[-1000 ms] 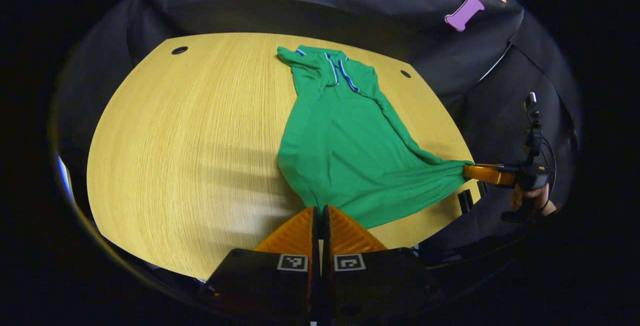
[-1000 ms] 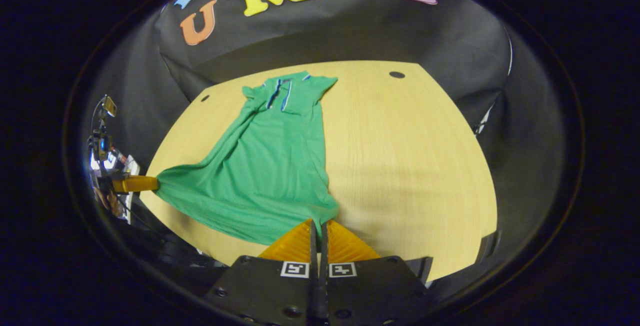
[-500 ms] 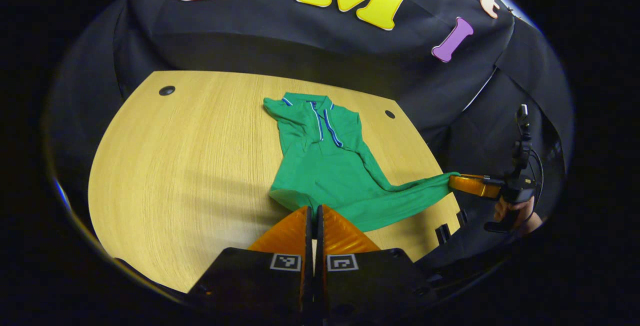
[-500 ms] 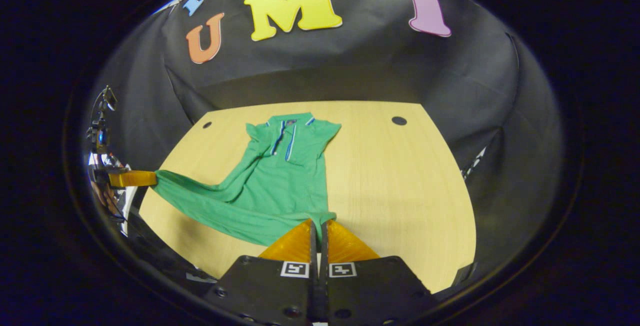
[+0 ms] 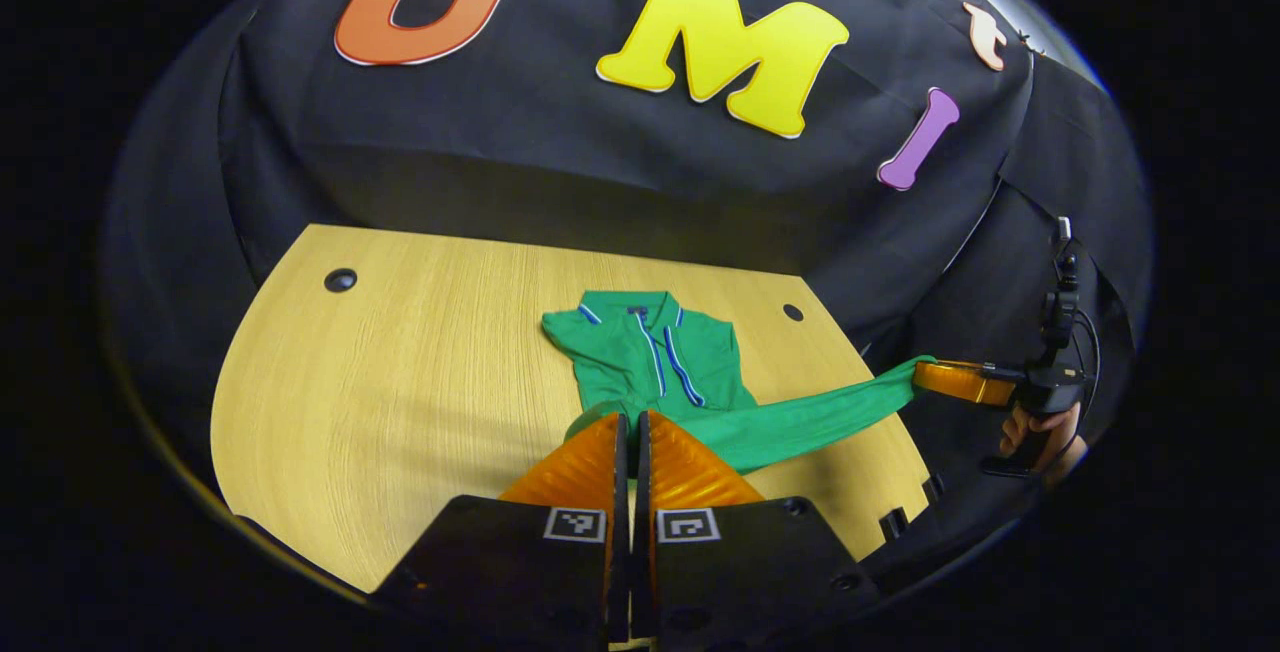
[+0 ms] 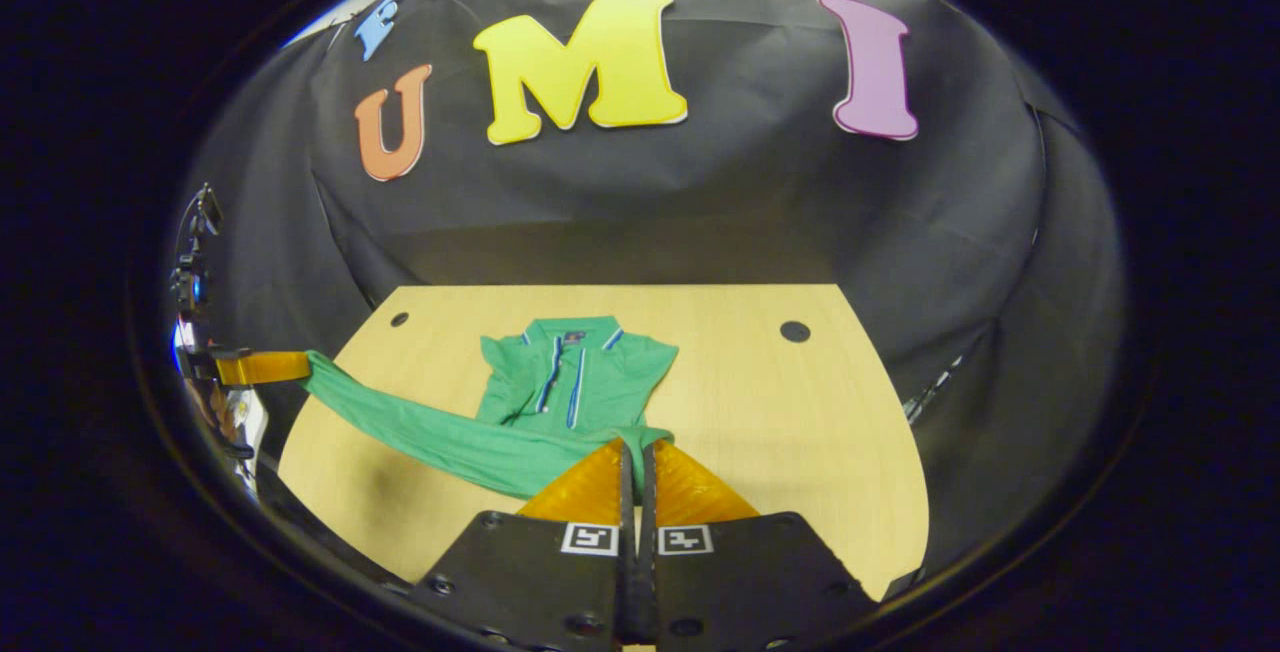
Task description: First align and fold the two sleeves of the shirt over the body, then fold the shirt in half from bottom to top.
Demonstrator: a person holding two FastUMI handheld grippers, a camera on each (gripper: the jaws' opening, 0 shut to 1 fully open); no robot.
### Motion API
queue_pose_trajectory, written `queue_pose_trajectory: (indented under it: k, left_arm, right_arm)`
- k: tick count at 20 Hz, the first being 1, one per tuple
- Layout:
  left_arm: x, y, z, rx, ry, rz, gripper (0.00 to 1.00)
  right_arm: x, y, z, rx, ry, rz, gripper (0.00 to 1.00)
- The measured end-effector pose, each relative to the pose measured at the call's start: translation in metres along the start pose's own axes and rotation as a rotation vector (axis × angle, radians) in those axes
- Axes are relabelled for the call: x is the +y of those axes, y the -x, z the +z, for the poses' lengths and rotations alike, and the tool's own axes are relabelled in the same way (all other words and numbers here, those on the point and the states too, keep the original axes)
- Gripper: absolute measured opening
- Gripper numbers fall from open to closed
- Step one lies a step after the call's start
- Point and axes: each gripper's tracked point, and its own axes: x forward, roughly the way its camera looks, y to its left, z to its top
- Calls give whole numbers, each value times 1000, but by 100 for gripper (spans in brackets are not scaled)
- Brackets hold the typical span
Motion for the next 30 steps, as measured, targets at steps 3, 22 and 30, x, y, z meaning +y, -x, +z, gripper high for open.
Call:
queue_pose_trajectory:
  k: [3,22,30]
  left_arm:
    - [-1,-17,25,-28,-17,8,6]
    - [87,-207,63,-29,35,170,6]
    - [127,-271,11,47,86,239,7]
  right_arm:
    - [4,-20,29,-28,35,22,0]
    - [-25,-239,79,37,78,91,0]
    - [-42,-319,43,97,27,93,0]
